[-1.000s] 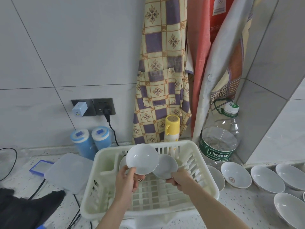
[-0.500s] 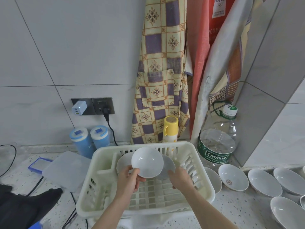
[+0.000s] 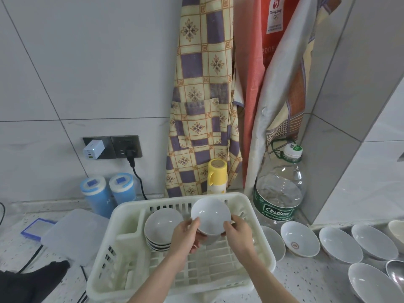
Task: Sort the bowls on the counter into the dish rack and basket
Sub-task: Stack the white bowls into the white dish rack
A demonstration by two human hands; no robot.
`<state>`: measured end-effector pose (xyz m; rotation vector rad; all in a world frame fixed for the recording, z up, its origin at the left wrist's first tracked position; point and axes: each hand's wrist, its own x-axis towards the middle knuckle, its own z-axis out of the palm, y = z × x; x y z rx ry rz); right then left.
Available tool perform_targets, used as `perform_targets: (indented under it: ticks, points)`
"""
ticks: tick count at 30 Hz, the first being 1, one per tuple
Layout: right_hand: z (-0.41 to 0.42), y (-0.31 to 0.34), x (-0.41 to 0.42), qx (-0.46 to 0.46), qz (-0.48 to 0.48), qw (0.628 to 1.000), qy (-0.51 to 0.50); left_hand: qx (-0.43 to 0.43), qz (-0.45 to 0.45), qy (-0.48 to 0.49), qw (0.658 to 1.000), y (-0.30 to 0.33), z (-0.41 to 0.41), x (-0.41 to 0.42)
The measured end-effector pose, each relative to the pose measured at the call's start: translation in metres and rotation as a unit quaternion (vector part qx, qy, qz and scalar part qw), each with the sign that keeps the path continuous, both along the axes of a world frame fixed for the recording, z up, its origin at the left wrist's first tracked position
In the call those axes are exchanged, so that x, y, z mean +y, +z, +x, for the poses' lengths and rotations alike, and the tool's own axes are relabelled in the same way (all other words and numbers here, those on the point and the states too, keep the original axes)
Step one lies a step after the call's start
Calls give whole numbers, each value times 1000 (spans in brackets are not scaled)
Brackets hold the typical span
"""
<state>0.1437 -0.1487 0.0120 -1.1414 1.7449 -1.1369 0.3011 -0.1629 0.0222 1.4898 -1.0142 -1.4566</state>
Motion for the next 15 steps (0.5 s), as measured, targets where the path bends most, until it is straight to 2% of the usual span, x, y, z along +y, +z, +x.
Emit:
perform_targets:
  ticks: [3,9,15]
  points:
    - [1,0,-5,15,16,1000,-8,9,54,-12,998,-1,1,3]
    - [7,-7,-15,60,60,996,9,-51,128,-45,989,-11,11,12]
    - [8,-13,-17,90,103,990,41,-59,145,-26,987,-21,7,7]
